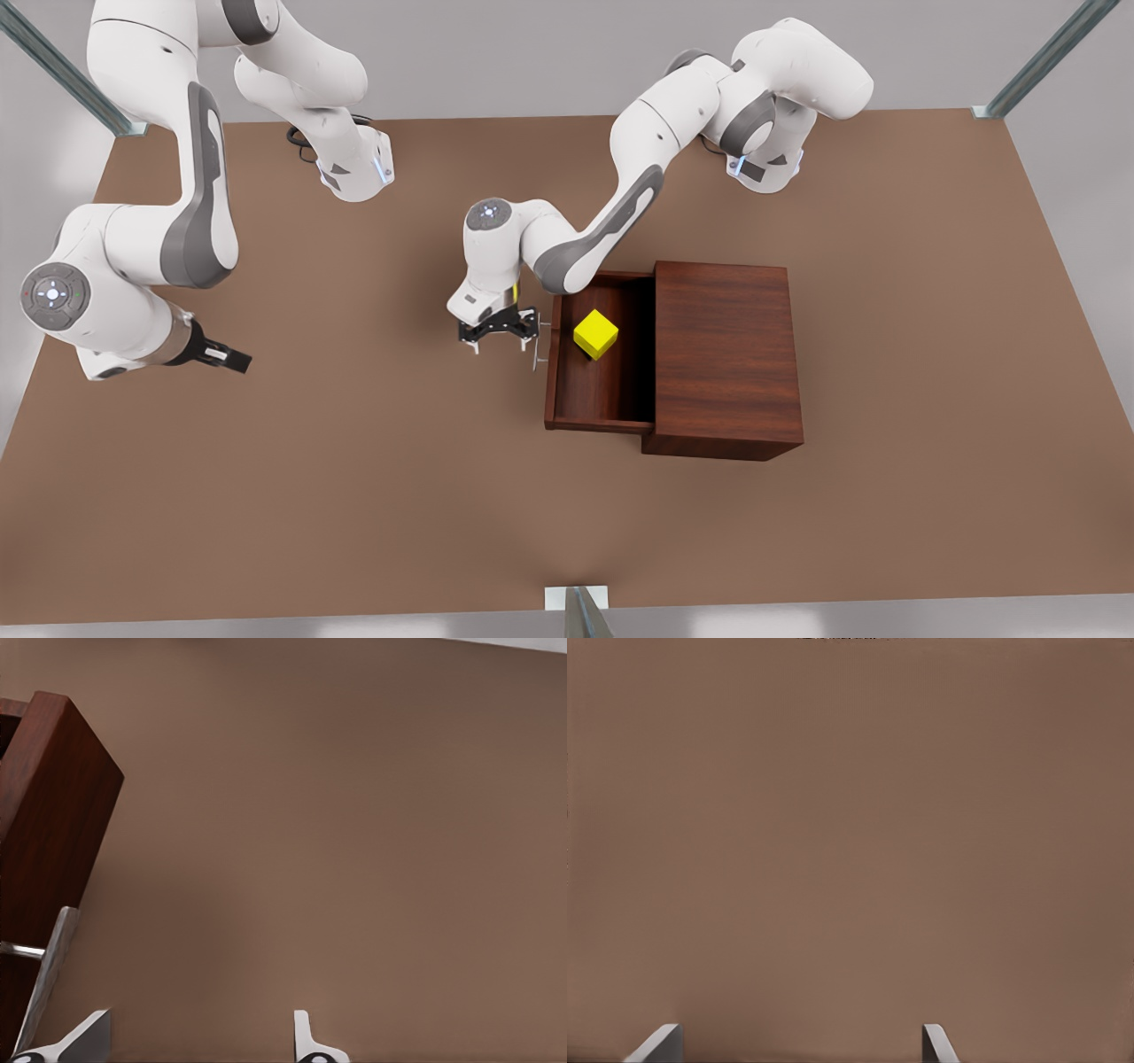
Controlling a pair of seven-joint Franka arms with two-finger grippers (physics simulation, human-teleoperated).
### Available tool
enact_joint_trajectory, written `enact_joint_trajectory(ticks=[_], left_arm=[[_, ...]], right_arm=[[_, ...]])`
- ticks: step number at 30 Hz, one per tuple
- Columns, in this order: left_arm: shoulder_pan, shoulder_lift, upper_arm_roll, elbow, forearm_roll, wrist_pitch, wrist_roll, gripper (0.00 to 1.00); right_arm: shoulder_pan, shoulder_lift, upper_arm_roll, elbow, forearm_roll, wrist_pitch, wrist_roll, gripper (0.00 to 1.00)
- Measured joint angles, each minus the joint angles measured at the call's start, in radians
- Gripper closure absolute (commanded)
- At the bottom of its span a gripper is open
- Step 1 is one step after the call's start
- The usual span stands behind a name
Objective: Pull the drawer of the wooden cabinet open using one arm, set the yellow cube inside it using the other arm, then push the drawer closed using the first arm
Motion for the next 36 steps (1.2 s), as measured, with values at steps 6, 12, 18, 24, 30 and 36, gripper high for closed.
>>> enact_joint_trajectory(ticks=[6, 12, 18, 24, 30, 36], left_arm=[[0.000, -0.009, 0.001, -0.035, 0.002, -0.042, -0.007, 0.00], [0.006, -0.021, 0.006, -0.042, 0.001, -0.081, -0.011, 0.00], [0.043, -0.035, 0.008, -0.042, -0.003, -0.118, -0.013, 0.00], [0.071, -0.046, 0.007, -0.047, -0.009, -0.164, -0.016, 0.00], [0.104, -0.059, 0.007, -0.070, -0.016, -0.193, -0.017, 0.00], [0.135, -0.077, 0.008, -0.100, -0.019, -0.204, -0.018, 0.00]], right_arm=[[0.000, 0.001, 0.000, 0.005, 0.000, -0.011, -0.078, 0.00], [0.002, 0.006, 0.000, 0.005, 0.000, -0.015, -0.134, 0.00], [0.002, 0.008, 0.000, 0.005, 0.000, -0.016, -0.174, 0.00], [0.002, 0.008, 0.000, 0.005, -0.001, -0.017, -0.202, 0.00], [0.002, 0.008, 0.000, 0.005, -0.002, -0.017, -0.223, 0.00], [0.002, 0.008, 0.000, 0.005, -0.002, -0.017, -0.238, 0.00]])
